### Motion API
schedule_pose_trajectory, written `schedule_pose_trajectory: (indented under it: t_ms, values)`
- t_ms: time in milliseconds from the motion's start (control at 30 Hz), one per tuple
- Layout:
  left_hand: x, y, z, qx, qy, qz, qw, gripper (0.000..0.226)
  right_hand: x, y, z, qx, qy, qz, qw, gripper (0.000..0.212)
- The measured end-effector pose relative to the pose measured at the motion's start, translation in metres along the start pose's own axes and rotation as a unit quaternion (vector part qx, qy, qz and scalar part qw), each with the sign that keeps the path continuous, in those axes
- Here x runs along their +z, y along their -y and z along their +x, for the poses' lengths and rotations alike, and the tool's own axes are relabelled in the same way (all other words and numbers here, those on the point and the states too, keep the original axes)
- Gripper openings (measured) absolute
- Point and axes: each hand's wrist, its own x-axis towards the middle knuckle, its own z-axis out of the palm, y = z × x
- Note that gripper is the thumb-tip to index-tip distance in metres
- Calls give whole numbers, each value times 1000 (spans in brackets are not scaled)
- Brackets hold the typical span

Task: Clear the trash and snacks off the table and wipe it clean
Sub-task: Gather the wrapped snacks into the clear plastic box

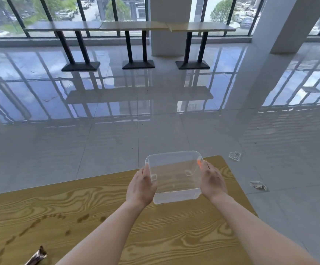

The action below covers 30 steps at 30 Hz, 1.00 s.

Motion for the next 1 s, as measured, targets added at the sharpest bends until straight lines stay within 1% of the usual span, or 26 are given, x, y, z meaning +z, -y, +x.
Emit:
schedule_pose_trajectory:
  t_ms: [67,167,267,433,533,633,767,900,1000]
  values:
    - [-3,5,-2,-1,-5,4,1000,66,-1,3,-2,6,3,16,1000,47]
    - [-12,16,-9,-1,-16,8,1000,69,-1,15,-9,-12,-9,21,1000,45]
    - [-28,30,-25,8,-44,13,999,71,-1,32,-19,-55,-16,11,998,54]
    - [-60,54,-62,-8,-88,19,996,59,-3,72,-38,-113,-23,13,993,59]
    - [-79,72,-88,-17,-110,25,993,66,-2,98,-53,-144,-19,13,989,62]
    - [-99,90,-116,-29,-137,22,990,65,3,126,-68,-173,-10,20,985,62]
    - [-127,116,-160,-52,-172,31,983,47,11,166,-97,-223,1,27,974,62]
    - [-156,146,-218,-72,-214,37,974,48,20,211,-135,-270,5,43,962,70]
    - [-178,175,-268,-95,-241,38,965,50,28,250,-171,-313,9,53,948,68]
